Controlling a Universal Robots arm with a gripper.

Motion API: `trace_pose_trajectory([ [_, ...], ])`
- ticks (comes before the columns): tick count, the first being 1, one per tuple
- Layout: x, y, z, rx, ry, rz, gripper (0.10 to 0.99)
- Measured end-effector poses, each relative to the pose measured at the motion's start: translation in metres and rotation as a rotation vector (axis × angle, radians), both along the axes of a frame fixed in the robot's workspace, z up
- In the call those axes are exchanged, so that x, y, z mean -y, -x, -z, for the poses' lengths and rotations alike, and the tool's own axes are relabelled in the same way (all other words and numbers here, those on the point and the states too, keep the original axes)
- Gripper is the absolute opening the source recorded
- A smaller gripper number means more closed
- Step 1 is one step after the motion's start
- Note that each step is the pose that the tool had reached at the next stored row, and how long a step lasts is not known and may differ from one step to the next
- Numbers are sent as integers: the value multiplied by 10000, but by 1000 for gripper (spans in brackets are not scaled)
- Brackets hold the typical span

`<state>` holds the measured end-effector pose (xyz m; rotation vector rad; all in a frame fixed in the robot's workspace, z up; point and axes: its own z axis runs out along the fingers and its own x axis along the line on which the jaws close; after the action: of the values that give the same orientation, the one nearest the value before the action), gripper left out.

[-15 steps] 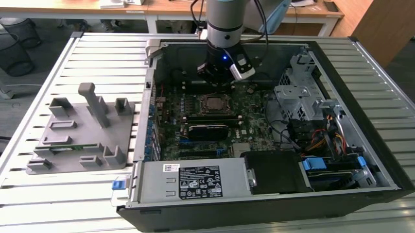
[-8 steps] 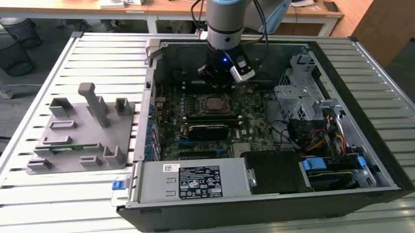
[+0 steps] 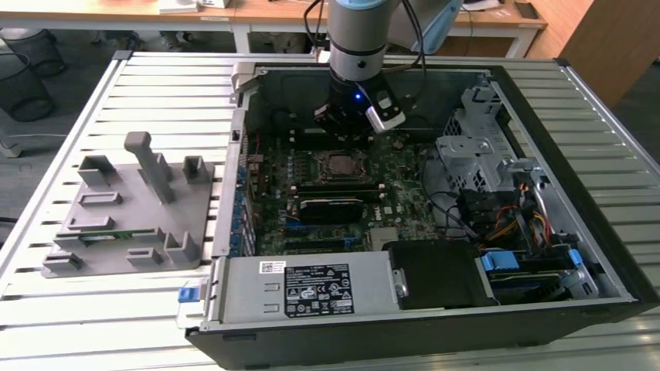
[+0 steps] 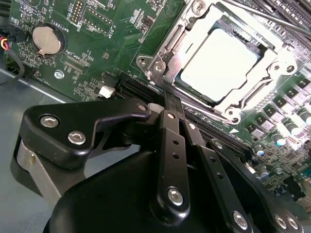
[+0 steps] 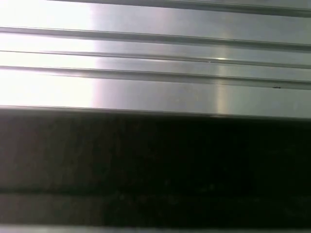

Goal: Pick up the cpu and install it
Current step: 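Install the first cpu locking lever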

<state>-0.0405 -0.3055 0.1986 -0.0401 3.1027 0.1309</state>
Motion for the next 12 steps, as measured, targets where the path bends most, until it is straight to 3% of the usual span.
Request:
trace_pose_trajectory([
  [6,-1,-1,-35,3,8,0,106],
  [12,-3,-1,-8,1,407,0,106],
])
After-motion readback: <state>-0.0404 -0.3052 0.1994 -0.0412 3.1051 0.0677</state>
